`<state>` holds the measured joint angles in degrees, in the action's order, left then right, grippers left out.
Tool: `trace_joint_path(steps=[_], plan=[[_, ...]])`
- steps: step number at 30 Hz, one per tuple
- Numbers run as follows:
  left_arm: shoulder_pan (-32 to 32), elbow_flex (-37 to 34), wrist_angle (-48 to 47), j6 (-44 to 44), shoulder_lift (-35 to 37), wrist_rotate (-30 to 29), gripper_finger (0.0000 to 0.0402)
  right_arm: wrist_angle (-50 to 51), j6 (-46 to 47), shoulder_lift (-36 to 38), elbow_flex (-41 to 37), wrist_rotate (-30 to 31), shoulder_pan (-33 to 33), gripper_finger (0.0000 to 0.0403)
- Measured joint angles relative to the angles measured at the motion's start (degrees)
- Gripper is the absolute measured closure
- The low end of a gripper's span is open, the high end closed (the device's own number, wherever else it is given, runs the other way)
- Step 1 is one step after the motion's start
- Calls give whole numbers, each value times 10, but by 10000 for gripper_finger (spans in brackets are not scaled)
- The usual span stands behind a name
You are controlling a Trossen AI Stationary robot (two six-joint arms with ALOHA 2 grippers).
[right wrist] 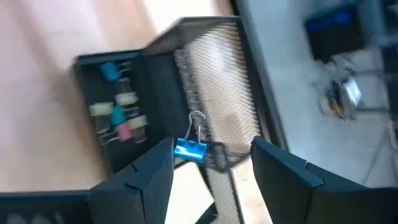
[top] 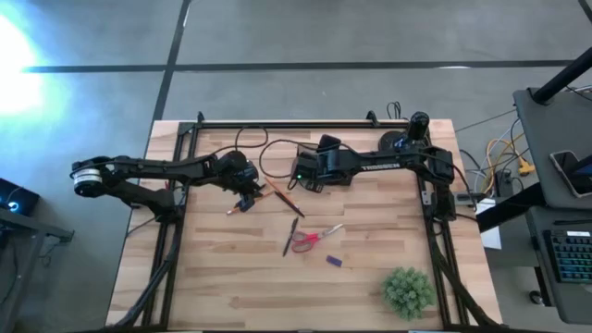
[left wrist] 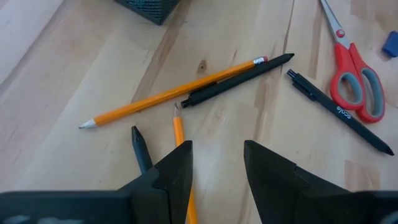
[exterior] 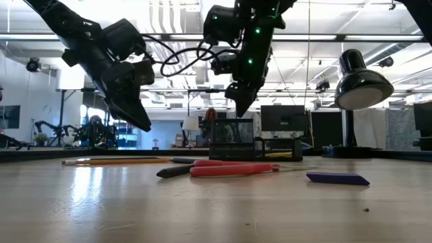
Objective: Pick and place office supplies into organizer
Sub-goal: Put the blue binder clip into the desk organizer
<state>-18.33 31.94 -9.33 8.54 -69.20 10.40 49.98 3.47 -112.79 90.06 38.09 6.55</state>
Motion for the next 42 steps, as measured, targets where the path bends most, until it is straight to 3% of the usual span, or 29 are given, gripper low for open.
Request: trace_joint_path(steps=[3, 5, 6, 8, 12, 13, 15, 19, 29, 33, 42], plan=[[0, 0, 1, 0, 0, -2, 272, 2, 3, 0, -1, -5, -1, 202], [0, 0, 4, 0, 0, -2, 272, 3, -25, 0, -1, -54, 3, 202], [0, 0, 4, 0, 0, -2, 272, 7, -57, 0, -4, -50, 5, 202], [0, 0, 4, 0, 0, -3, 272, -14, -10, 0, -5, -7, 7, 202], [0, 0, 15, 0, 0, -2, 272, -42, -45, 1, 0, -8, 15, 202], [0, 0, 18, 0, 0, -3, 272, -62, -20, 1, 1, -21, 16, 202], [0, 0, 21, 0, 0, -2, 272, -64, -89, -3, 0, -78, 21, 202], [0, 0, 24, 0, 0, -3, 272, -60, -78, -20, -5, -104, 25, 202], [0, 0, 24, 1, 0, -2, 272, -68, -214, -30, -7, -39, 46, 202], [0, 0, 24, 1, 0, -2, 272, -70, -211, -28, 10, 15, 51, 202], [0, 0, 24, 1, 0, -2, 272, -60, -178, -28, 14, 5, 65, 202]])
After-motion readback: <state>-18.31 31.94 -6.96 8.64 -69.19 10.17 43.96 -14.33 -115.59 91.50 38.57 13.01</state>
